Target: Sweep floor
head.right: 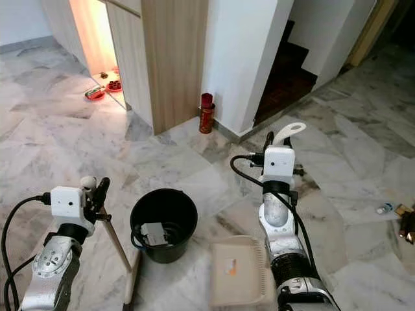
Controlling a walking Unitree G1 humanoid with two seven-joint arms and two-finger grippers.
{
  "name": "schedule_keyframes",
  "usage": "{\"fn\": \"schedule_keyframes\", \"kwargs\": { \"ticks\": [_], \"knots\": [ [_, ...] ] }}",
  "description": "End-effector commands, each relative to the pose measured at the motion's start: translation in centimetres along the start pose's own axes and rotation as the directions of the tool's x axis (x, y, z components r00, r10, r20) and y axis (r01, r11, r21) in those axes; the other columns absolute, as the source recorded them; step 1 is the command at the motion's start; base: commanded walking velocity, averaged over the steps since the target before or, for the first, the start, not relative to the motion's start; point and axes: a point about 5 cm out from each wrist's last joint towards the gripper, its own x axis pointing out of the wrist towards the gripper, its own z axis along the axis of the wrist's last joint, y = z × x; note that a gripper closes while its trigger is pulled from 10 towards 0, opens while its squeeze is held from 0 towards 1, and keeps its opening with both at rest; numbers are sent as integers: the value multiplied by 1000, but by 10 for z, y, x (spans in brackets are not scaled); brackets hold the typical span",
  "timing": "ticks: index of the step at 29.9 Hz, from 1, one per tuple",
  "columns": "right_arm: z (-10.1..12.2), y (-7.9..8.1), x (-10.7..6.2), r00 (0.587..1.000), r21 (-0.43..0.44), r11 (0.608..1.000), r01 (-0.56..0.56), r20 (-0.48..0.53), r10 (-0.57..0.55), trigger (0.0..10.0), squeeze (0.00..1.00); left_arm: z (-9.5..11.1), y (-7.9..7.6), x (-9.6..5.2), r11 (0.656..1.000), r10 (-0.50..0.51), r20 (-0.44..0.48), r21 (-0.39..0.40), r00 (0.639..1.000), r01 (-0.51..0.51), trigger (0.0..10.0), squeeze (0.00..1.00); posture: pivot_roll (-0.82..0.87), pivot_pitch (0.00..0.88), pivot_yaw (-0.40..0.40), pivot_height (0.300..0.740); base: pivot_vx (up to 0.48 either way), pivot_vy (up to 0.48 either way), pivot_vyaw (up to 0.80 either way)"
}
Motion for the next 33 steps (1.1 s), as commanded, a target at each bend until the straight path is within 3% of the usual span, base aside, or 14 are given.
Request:
{"fn": "schedule_keyframes", "kwargs": {
  "ticks": [1,6,20,33],
  "knots": [
    [0,-3,-1,1000,25,1000,6,9,-7,10000,0,4,-3,0,1000,-4,23,-15,1000,4,10000,0,99,0,-111,740,0,0,0],
    [-25,3,-17,990,166,986,15,-140,8,10000,0,-8,2,-7,995,60,-20,-80,998,-62,10000,0,110,0,-121,740,0,0,0],
    [-31,6,-21,985,254,966,40,-173,4,10000,0,-9,0,-2,995,39,-23,-93,999,-41,10000,0,141,0,-108,740,0,0,0],
    [-33,18,-23,980,259,964,60,-198,-8,10000,0,-17,19,14,997,15,-77,-68,997,-20,10000,0,151,0,-13,740,0,0,0]
  ]
}}
